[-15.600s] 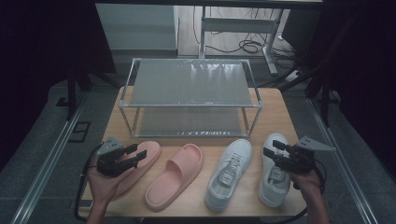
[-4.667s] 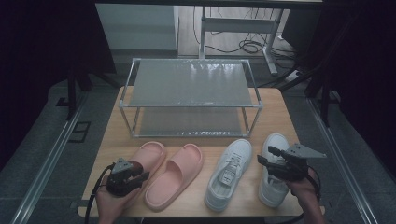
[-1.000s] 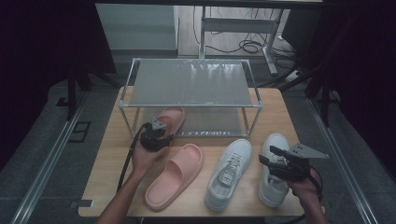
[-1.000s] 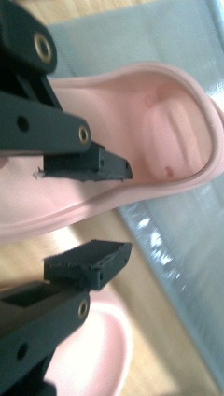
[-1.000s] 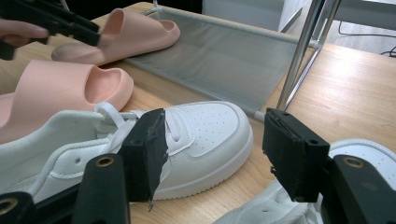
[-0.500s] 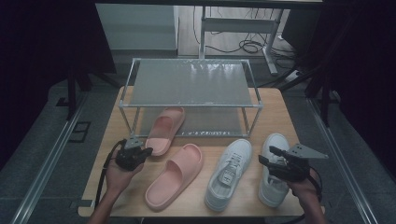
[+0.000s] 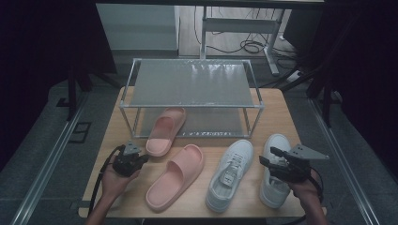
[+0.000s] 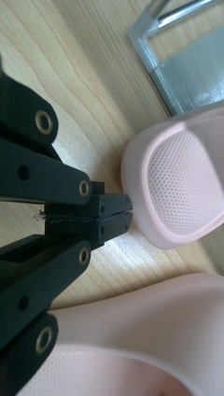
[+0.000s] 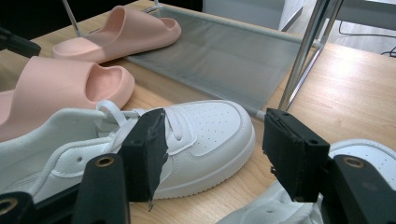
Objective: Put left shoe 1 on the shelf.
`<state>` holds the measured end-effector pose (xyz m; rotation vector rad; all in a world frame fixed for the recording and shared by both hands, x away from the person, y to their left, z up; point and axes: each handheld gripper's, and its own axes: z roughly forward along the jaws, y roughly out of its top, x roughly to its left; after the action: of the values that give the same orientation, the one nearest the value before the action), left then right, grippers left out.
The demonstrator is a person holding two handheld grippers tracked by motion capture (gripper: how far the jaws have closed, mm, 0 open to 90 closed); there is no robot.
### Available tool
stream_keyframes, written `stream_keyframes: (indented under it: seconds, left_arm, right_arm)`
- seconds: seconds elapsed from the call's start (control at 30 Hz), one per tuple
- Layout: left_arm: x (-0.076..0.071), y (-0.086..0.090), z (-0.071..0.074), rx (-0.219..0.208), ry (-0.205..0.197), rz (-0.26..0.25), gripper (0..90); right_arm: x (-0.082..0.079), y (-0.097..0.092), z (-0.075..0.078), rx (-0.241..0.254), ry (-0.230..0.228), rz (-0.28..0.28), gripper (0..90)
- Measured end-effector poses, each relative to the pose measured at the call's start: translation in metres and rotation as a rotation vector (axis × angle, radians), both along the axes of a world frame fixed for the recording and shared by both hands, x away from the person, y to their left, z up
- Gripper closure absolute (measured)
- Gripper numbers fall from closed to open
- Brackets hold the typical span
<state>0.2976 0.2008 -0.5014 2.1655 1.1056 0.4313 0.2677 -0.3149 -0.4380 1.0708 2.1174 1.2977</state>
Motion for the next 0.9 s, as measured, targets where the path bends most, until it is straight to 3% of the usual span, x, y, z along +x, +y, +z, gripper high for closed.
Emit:
stream_keyframes:
  seconds: [0.9]
  left_arm:
    - [0.035, -0.022, -0.005, 0.013, 0.021, -0.029, 90.0]
  right_arm:
    - [-0.002, -0.002, 0.003, -0.001, -0.008, -0.001, 40.3]
